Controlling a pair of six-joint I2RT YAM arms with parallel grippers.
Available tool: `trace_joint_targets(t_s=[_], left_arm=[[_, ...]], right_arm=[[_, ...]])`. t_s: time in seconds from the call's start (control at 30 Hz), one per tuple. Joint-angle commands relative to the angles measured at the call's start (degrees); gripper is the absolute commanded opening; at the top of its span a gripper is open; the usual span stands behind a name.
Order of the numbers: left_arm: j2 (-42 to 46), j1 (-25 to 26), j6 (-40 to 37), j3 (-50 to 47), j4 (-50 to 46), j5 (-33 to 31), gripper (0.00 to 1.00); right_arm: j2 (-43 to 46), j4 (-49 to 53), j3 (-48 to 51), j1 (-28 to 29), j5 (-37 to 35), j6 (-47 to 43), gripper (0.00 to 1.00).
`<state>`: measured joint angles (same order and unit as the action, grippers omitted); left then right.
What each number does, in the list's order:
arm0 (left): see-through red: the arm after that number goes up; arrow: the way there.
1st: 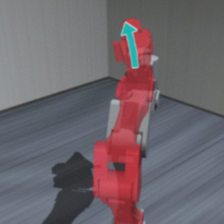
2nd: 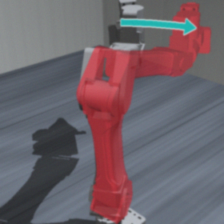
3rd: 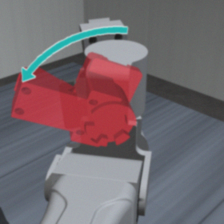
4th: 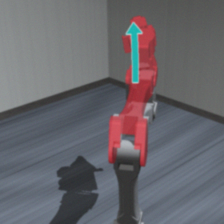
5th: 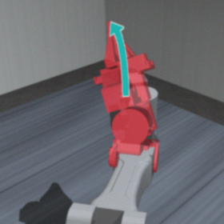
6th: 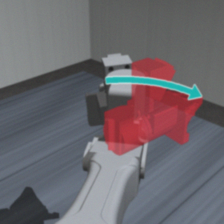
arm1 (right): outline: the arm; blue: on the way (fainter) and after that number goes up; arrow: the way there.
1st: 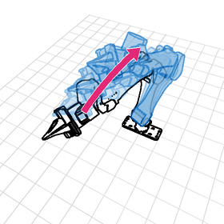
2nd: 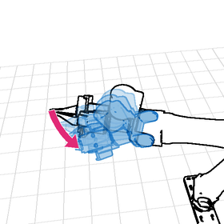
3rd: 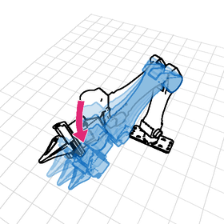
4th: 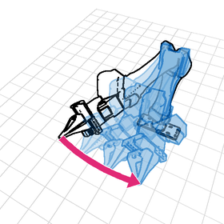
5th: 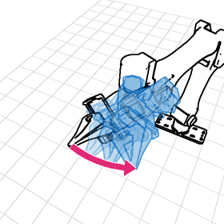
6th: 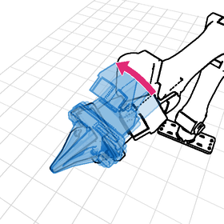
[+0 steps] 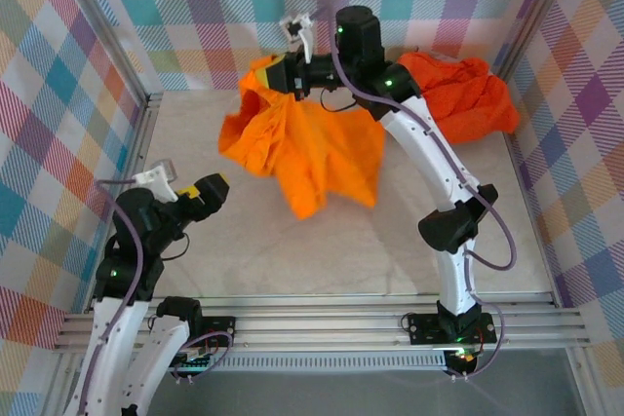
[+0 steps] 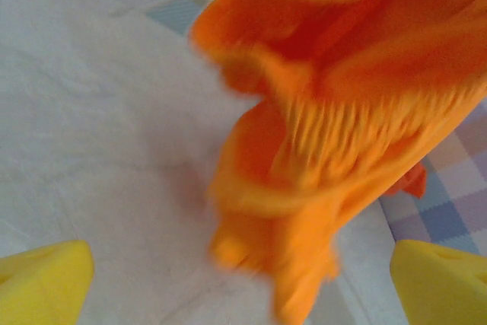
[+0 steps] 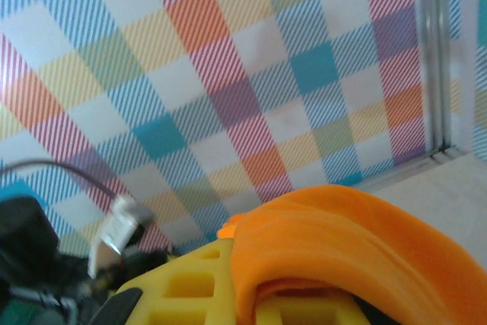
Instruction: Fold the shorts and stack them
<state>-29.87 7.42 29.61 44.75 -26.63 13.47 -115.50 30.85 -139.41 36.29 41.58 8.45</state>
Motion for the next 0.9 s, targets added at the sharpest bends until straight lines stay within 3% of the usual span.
trace_joint_targets(t_s=[0.0, 0.13, 0.3, 0.43, 0.47, 0.53, 0.6, 0.77, 0.87], left_arm=[[3.74, 0.58, 1.24, -1.18, 1.23, -5.60, 1.00], [4.94, 0.58, 2.11, -2.46, 0.13, -8.11, 1.00], [0.89, 0.59, 4.13, -3.77, 0.59, -5.32, 1.00], [-5.29, 0.88, 6.42, -4.86, 1.56, -1.62, 0.97], [-7.03, 1.14, 7.33, -5.58, 2.25, -0.93, 0.96], [-10.02, 2.28, 9.05, -7.19, 4.41, -0.04, 0.94], [-12.95, 4.37, 10.14, -8.55, 6.52, -0.02, 0.93], [-21.98, 9.84, 9.21, -8.20, 8.14, -2.50, 0.91], [-28.79, 11.41, 8.01, -6.13, 8.31, -3.78, 0.88]], right_arm=[[3.76, 4.53, 9.91, -1.14, 1.06, -11.52, 0.00], [10.76, 2.36, 29.21, -1.14, -8.98, -21.90, 0.03], [20.92, -7.08, 52.80, -1.23, -22.04, -29.45, 0.08], [25.81, -8.07, 63.32, -1.18, -32.36, -30.53, 0.34], [26.32, -7.14, 64.23, -1.30, -34.49, -28.54, 0.46], [27.51, -6.69, 66.05, -1.48, -36.93, -22.75, 0.51], [29.49, -7.41, 68.52, -1.65, -36.91, -15.90, 0.68], [35.56, -15.40, 78.73, -1.83, -35.28, 4.31, 0.97], [36.17, -14.69, 81.61, -3.86, -37.03, 17.60, 1.00]])
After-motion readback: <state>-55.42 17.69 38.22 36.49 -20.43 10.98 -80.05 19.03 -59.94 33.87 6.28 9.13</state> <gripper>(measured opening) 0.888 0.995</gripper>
